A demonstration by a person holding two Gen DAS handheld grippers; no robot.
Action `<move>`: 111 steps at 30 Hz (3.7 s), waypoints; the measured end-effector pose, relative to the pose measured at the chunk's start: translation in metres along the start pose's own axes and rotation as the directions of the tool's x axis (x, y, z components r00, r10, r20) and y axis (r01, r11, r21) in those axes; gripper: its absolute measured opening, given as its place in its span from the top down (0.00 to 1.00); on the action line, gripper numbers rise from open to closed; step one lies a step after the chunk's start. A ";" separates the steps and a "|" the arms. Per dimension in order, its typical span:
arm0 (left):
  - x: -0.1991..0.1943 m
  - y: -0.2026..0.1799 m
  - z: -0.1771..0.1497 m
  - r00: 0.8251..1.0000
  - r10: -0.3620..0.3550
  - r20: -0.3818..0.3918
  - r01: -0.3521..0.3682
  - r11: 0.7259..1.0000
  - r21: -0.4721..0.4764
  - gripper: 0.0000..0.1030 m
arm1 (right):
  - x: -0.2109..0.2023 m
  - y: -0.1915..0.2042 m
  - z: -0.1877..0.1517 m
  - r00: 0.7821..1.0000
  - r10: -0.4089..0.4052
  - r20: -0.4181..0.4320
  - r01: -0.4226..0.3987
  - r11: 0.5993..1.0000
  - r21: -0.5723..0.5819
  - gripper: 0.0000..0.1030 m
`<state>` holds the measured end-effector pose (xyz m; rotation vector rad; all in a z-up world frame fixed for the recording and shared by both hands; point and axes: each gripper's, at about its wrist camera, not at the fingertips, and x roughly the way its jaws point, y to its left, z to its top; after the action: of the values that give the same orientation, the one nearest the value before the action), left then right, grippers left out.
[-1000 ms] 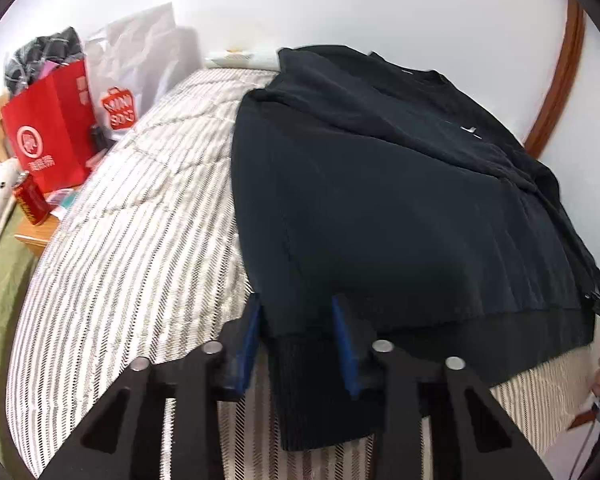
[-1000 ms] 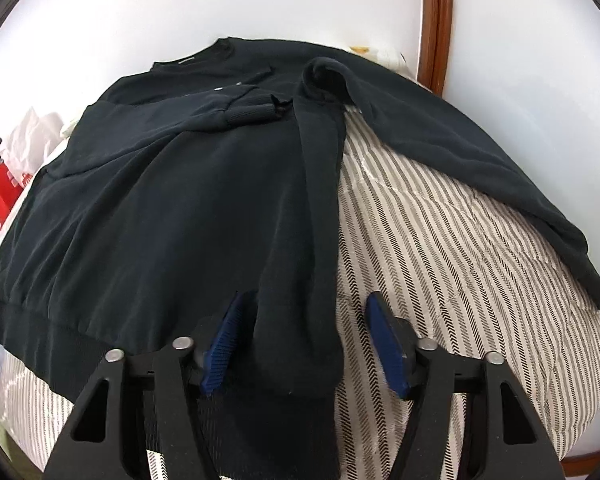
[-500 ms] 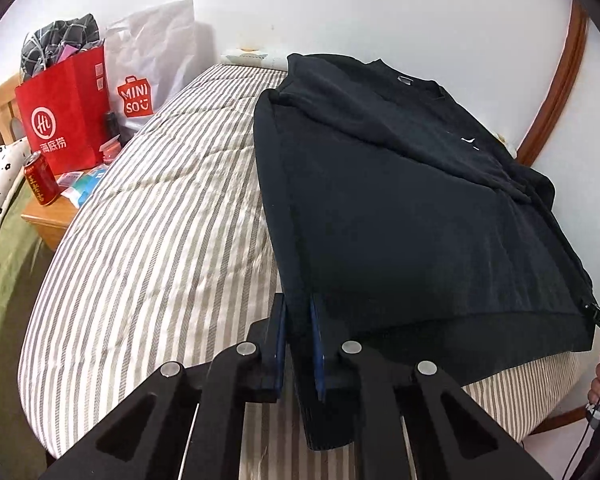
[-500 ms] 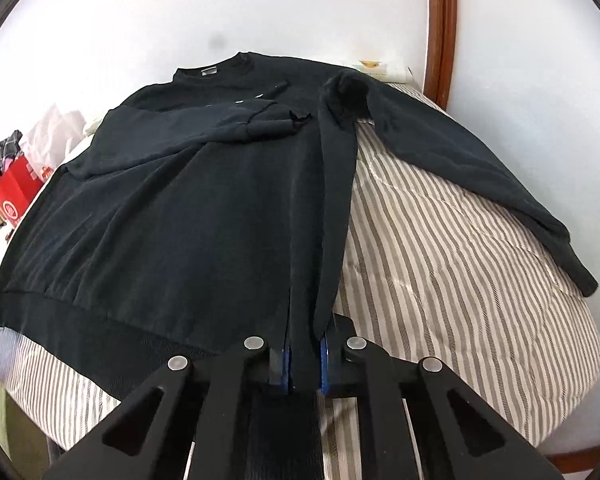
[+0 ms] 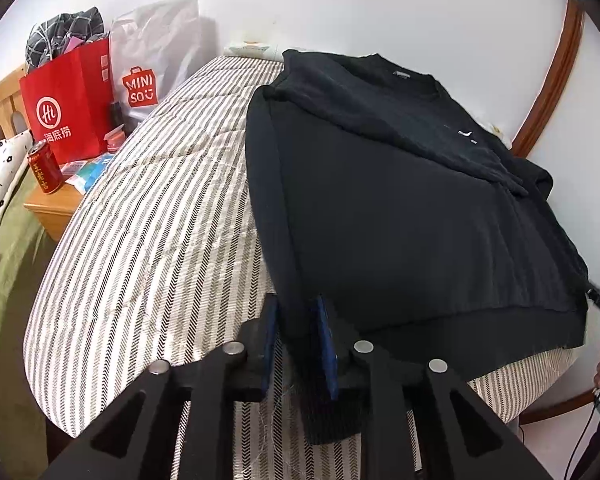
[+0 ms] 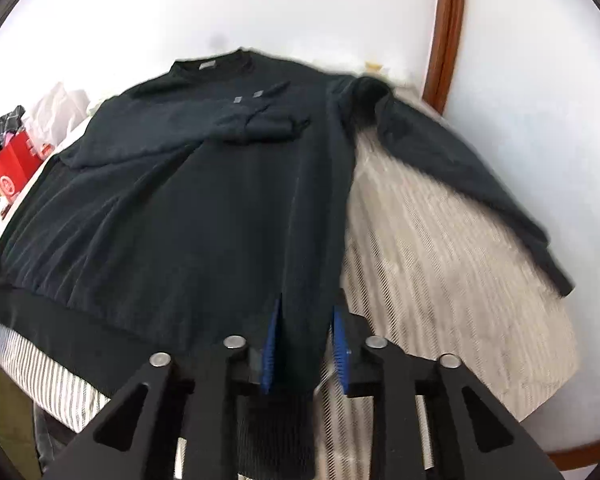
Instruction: Fold small clothes
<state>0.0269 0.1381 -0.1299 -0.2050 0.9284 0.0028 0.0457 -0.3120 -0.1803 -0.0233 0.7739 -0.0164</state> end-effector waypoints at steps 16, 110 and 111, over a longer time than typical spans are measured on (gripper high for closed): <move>0.036 -0.008 0.081 0.998 0.067 0.017 -0.066 0.996 -0.058 0.55 | 0.054 0.050 0.148 0.992 0.078 0.102 -0.073 0.996 -0.045 0.45; 0.047 -0.001 0.047 0.996 0.055 0.068 -0.055 0.998 -0.008 0.87 | 0.026 0.048 0.213 0.958 -0.073 0.277 0.091 0.994 -0.052 0.93; 0.046 0.000 0.046 0.997 0.051 0.067 -0.050 0.999 -0.012 0.87 | 0.027 0.062 0.217 0.959 -0.055 0.278 0.075 0.995 -0.064 0.93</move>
<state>0.0904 0.1426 -0.1397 -0.1902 0.8669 0.0607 0.2168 -0.2478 -0.0459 -0.1190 0.4938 -0.0460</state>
